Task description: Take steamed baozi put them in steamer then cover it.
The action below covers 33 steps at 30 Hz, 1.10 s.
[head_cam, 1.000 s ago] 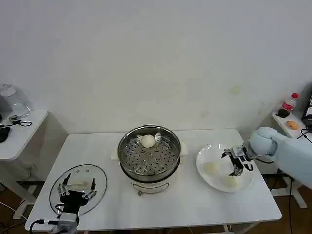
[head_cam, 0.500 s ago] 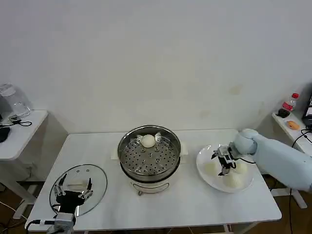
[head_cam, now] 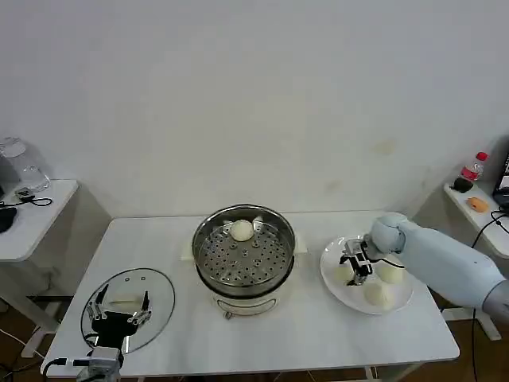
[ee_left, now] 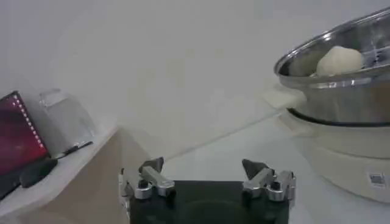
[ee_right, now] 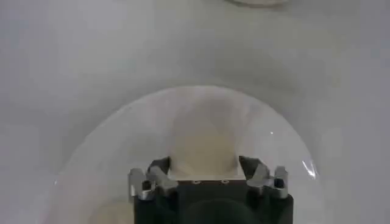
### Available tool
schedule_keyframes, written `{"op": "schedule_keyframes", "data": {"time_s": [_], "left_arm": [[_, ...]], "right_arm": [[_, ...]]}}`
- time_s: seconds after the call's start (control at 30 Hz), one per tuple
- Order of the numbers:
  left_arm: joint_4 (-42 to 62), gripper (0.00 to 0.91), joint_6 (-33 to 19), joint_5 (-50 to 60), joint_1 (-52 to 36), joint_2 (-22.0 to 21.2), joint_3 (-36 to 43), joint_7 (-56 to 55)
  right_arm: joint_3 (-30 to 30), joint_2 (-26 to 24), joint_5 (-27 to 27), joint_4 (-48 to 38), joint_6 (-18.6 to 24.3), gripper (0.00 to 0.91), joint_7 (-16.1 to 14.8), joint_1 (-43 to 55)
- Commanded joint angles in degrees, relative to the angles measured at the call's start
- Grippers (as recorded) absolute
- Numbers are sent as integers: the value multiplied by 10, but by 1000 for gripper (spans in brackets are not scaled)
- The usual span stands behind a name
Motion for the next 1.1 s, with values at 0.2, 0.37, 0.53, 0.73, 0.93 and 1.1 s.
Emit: {"op": "schedule_keyframes", "data": {"time_s": [0.2, 0.37, 0.53, 0.73, 0.93, 1.1], "left_arm": [[-1, 907, 0, 0, 0, 0, -1, 0], [-1, 907, 0, -1, -3, 1, -2, 0], [1, 907, 1, -1, -7, 3, 0, 0], [1, 907, 3, -8, -15, 10, -3, 1], [6, 907, 3, -20, -16, 12, -15, 0], [6, 907, 8, -84, -14, 10, -33, -7]], "right_arm": [[-10, -6, 13, 19, -6, 625, -6, 37], [-46, -38, 39, 60, -13, 625, -9, 113], [-106, -59, 94, 108, -34, 635, -4, 216], [-163, -22, 175, 138, -67, 645, 3, 335], [-199, 57, 257, 144, -101, 645, 22, 390], [-209, 161, 333, 131, -139, 645, 42, 399]]}}
